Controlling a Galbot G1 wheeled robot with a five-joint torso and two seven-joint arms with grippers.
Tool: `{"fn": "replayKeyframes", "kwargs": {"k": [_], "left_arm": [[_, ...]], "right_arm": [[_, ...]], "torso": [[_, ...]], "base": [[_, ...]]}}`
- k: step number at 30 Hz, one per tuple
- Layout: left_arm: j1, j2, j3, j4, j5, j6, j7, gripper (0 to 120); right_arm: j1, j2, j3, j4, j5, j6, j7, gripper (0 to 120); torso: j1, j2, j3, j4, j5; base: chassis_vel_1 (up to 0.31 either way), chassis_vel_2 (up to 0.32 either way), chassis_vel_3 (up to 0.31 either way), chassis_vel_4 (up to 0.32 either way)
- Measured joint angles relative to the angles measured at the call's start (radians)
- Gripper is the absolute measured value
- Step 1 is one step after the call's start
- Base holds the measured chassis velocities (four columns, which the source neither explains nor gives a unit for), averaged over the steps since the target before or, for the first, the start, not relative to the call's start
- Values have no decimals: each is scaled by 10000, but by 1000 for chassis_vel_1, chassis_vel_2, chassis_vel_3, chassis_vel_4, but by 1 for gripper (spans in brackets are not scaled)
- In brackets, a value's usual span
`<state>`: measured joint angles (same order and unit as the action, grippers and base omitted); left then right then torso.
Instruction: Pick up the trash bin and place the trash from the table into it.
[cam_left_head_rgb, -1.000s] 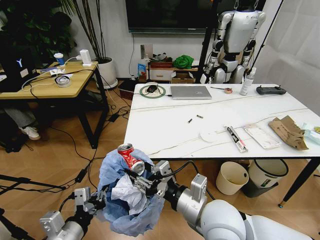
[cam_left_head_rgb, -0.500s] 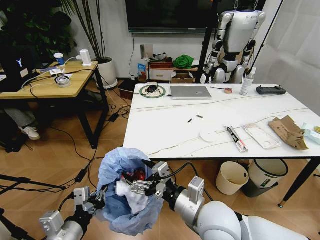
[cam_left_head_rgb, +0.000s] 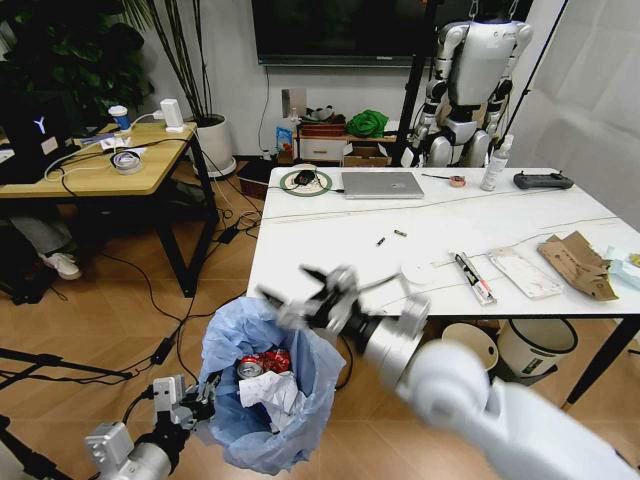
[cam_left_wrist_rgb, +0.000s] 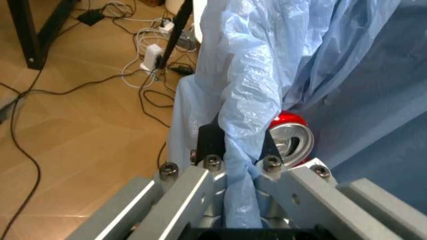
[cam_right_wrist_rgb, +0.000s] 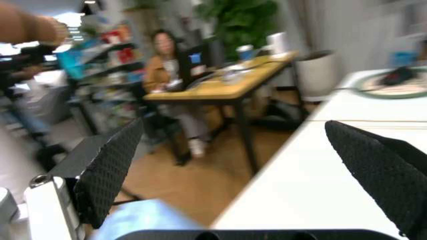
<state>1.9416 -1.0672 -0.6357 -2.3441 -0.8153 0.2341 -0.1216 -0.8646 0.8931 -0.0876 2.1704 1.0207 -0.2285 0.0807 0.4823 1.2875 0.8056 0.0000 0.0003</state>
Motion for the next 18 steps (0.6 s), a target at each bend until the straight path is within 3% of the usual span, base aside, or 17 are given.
{"fn": "replayKeyframes", "kwargs": {"k": [1,6,12,18], "left_arm": [[0,0,0,0,0,0,0,0],[-240,73,368,65,-33,-3,28,0],[-294,69,497,87,75,-3,144,0],[-326,85,536,123,191,-20,263,0]], "right_arm": [[0,0,0,0,0,0,0,100],[-578,123,2229,-1482,-639,-657,113,100],[-585,80,3053,-2812,-1614,-829,-93,100],[-580,34,3097,-3230,-1995,-719,-252,100]], "torso": [[0,0,0,0,0],[-1,1,-1,-2,-3],[0,0,0,-2,-2],[-1,1,0,0,-2]], "base": [[0,0,0,0],[0,0,0,0],[0,0,0,0],[0,0,0,0]]}}
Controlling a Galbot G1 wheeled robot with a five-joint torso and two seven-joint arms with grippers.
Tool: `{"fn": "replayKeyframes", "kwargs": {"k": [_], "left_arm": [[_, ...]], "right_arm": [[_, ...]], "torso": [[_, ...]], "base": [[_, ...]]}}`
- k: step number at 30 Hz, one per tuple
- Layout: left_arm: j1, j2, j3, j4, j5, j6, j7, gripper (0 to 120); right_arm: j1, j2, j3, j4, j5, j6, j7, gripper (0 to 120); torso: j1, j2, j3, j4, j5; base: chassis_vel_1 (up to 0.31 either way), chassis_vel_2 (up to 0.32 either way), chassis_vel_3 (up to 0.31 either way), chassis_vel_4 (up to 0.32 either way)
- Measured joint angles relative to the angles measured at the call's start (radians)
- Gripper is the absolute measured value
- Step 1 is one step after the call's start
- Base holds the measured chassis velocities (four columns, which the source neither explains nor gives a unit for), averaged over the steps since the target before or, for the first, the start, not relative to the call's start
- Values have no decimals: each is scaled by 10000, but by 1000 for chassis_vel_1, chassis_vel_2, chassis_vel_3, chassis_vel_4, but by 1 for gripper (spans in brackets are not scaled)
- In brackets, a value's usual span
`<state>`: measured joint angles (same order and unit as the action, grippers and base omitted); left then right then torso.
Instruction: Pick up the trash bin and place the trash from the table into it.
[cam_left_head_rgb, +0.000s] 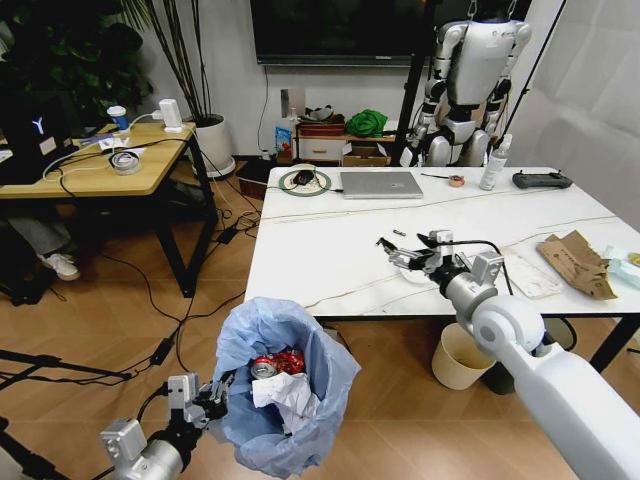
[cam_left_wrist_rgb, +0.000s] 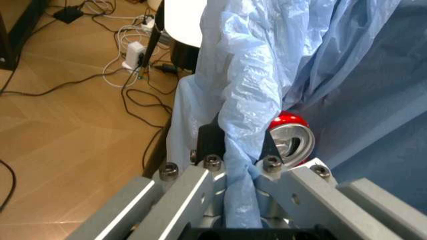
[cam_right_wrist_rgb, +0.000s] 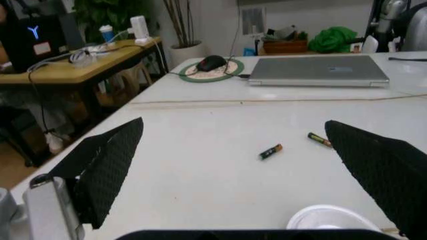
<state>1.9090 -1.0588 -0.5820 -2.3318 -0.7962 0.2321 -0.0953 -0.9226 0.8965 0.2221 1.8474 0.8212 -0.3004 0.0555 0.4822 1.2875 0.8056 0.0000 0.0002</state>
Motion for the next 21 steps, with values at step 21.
{"fn": "replayKeyframes", "kwargs": {"k": [21], "left_arm": [[-32,-14,-94,94,29,-47,60,0]], "right_arm": [[1053,345,-555,-2091,-1299,-2521,-944,100]], "torso": [[0,2,-1,-1,-2]], "base": [[0,0,0,0]]}}
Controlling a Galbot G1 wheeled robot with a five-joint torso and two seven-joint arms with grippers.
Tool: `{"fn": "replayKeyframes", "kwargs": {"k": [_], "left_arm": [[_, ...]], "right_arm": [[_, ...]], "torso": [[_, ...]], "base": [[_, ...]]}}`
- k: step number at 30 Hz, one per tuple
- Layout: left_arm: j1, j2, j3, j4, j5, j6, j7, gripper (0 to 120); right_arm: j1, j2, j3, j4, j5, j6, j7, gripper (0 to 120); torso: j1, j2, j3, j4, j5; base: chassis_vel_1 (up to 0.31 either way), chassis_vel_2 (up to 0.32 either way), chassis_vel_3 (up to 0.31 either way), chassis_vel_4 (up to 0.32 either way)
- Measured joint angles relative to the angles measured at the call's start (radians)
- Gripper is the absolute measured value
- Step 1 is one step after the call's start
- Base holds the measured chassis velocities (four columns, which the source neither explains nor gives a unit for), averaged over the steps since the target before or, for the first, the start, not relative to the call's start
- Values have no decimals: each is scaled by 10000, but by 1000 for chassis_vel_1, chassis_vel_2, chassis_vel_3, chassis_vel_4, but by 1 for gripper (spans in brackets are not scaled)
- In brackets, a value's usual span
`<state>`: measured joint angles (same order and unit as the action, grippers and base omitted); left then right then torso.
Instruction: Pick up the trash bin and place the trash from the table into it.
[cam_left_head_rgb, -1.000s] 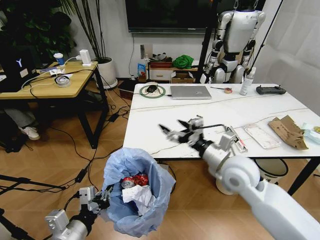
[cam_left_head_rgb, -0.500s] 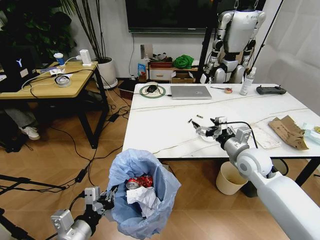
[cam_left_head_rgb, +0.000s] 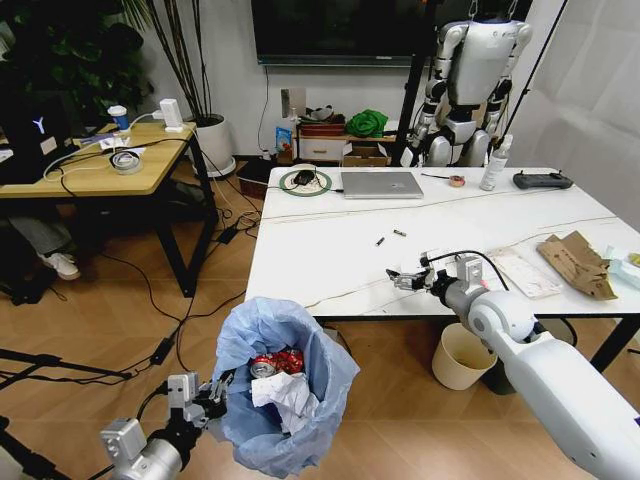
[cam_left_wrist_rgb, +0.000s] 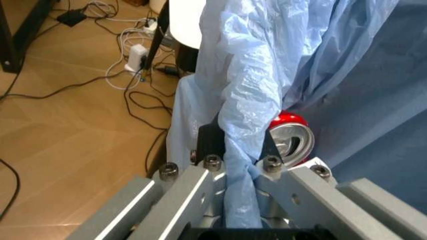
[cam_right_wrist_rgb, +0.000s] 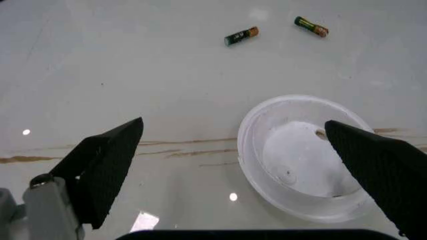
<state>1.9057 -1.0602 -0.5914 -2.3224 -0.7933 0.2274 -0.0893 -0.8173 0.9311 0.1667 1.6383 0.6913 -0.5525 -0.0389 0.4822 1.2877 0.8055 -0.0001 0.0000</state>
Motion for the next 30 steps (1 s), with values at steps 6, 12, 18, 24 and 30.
{"fn": "replayKeyframes", "kwargs": {"k": [6,12,18,24,30], "left_arm": [[-4,1,-16,50,-17,-4,0,0],[-17,14,-59,61,-53,-8,-4,0],[-4,26,-117,61,-105,-11,-11,0],[-1,26,-125,60,-121,-12,-17,0],[-3,26,-124,40,-121,-13,-26,0]], "right_arm": [[223,151,-10,-447,-66,-35,-294,100],[412,269,-123,-775,-105,-43,-510,93],[485,314,-201,-1014,-351,12,-567,68],[514,323,-228,-1107,-592,50,-600,47],[468,281,-214,-1139,-803,110,-682,25]], "torso": [[0,0,0,1,0],[0,0,0,0,0],[0,0,0,-1,0],[0,0,0,0,0],[0,0,0,0,0]], "base": [[0,0,0,0],[0,0,0,0],[0,0,0,0],[0,0,0,0],[0,0,0,0]]}}
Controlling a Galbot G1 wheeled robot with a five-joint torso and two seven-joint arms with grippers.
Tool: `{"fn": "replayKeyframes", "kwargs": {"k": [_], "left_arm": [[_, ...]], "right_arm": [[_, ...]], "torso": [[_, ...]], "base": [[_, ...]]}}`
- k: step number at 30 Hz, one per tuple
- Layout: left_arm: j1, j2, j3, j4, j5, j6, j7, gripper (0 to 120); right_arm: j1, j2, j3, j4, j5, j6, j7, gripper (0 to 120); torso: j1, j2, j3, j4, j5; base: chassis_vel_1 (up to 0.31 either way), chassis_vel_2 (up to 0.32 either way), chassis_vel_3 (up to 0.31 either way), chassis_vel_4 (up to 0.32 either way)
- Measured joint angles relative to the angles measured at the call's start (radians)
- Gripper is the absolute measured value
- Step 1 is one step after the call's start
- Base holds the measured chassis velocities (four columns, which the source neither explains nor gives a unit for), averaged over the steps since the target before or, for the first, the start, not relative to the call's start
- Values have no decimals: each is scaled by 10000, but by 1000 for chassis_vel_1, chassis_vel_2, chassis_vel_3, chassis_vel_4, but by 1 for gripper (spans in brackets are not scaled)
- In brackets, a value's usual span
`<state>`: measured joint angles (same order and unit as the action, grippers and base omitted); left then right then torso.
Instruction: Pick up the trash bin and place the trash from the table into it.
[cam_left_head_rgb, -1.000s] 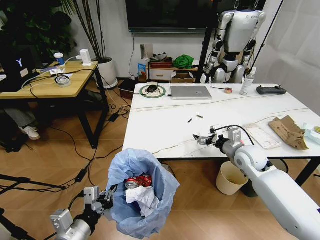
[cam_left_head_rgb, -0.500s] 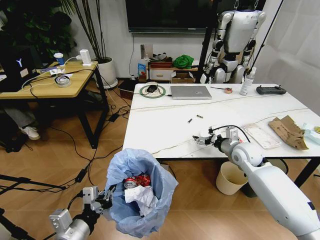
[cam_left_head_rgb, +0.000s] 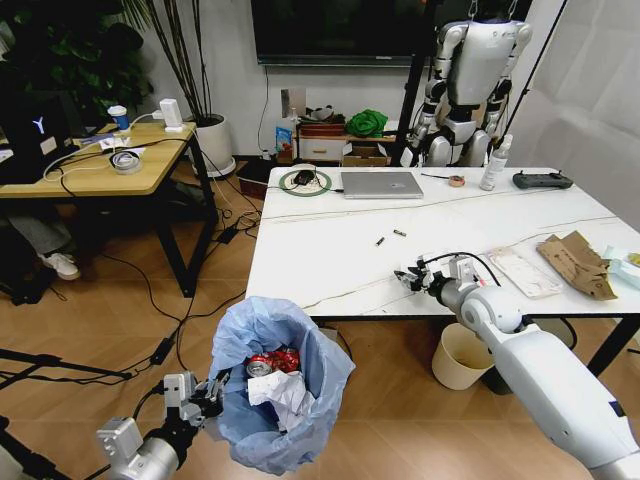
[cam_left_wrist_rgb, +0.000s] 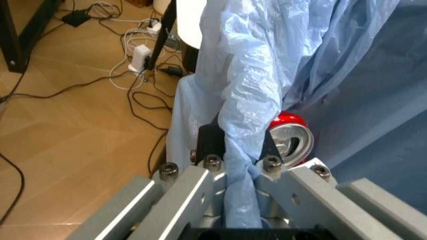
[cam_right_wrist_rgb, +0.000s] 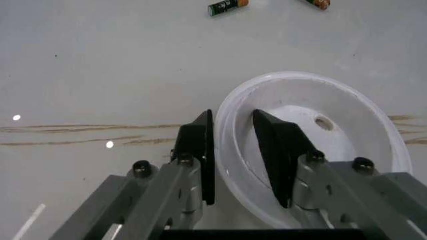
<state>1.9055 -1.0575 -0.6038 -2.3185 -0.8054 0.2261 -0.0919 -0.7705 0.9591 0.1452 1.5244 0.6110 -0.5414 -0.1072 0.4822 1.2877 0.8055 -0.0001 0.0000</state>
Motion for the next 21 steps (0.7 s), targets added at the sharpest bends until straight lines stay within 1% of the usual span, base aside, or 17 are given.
{"fn": "replayKeyframes", "kwargs": {"k": [1,2,6,7,14,17,20,21], "left_arm": [[0,0,0,0,0,0,0,0],[-9,1,3,-2,0,-1,-9,0],[-13,5,41,-16,0,-1,-35,0],[-13,9,45,-20,0,-1,-51,0],[-21,55,125,-95,-24,-1,-174,0],[-99,59,252,-103,-40,6,-185,0],[-133,59,309,-98,-80,15,-186,0],[-133,59,309,-98,-80,15,-186,0]], "right_arm": [[0,0,0,0,0,0,0,25],[-9,-14,8,7,-10,6,-9,19],[-44,-60,15,89,-14,41,-28,5],[-59,-71,15,105,-14,65,-41,0],[-167,-107,55,286,362,494,-224,0],[-229,-208,110,815,1107,1034,-442,0],[-317,-447,145,1945,2152,1438,-633,0],[-317,-447,145,1945,2152,1438,-633,0]], "torso": [[0,0,0,0,0],[0,0,0,0,-1],[0,0,0,0,-1],[-1,0,0,0,-1],[-1,0,0,0,0],[-1,0,0,0,1],[-1,0,0,0,0],[-1,0,0,0,0]], "base": [[0,0,0,0],[0,0,0,0],[0,0,0,0],[0,0,0,0],[0,0,0,0],[0,0,0,0],[0,0,0,0],[0,0,0,0]]}}
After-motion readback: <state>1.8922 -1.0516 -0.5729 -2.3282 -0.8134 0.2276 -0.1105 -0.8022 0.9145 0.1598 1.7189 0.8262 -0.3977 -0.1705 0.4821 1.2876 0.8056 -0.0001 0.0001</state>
